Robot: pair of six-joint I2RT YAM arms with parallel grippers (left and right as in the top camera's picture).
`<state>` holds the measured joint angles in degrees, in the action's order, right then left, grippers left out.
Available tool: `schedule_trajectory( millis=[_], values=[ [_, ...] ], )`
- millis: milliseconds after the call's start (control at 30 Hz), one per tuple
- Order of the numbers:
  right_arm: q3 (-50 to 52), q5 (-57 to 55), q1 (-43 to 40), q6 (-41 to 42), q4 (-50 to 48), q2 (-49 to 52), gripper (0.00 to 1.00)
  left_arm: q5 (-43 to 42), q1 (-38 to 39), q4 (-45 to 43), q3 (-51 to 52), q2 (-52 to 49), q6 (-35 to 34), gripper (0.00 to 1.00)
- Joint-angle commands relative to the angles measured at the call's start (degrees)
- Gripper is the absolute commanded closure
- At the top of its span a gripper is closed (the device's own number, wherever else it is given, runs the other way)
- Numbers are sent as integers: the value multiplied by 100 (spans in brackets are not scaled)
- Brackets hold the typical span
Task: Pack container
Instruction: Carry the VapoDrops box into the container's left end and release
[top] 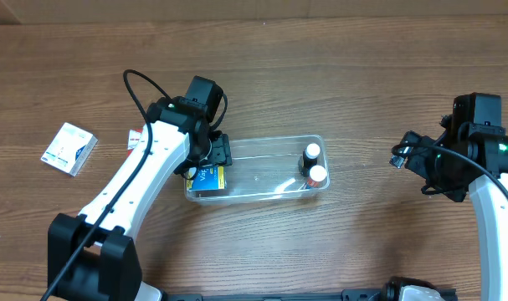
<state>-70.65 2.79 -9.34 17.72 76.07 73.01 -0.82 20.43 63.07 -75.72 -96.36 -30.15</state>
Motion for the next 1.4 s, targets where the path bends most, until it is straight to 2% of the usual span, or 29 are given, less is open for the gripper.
schedule_trajectory(
  millis=[0,33,133,200,333,500,933,1167,1233,1267,1367],
  values=[
    [20,35,-4,-59,-9,-35,0,-72,24,20,-94,-11,-162,55],
    [20,35,-4,-59,-9,-35,0,-72,24,20,-94,-11,-162,52],
    [20,35,-4,-59,7,-35,0,-72,22,101,-94,-11,-160,34],
    [20,35,-4,-61,7,-35,0,-70,22,127,-94,-11,-155,27],
    [20,35,-4,-59,7,-35,0,-63,22,120,-94,-11,-107,19],
    [20,35,-4,-59,7,-35,0,-48,22,138,-94,-11,39,13],
    [20,35,-4,-61,11,-35,0,20,22,138,-96,-9,188,14],
    [20,35,-4,-61,7,-35,0,855,22,605,-553,306,190,13],
    [20,35,-4,-61,9,-35,0,1453,15,979,-1047,588,190,9],
    [20,35,-4,-61,11,-35,0,1657,-7,1104,-1255,721,188,2],
    [20,35,-4,-61,7,-35,0,1991,-306,1290,-1862,1189,614,0]
  ],
)
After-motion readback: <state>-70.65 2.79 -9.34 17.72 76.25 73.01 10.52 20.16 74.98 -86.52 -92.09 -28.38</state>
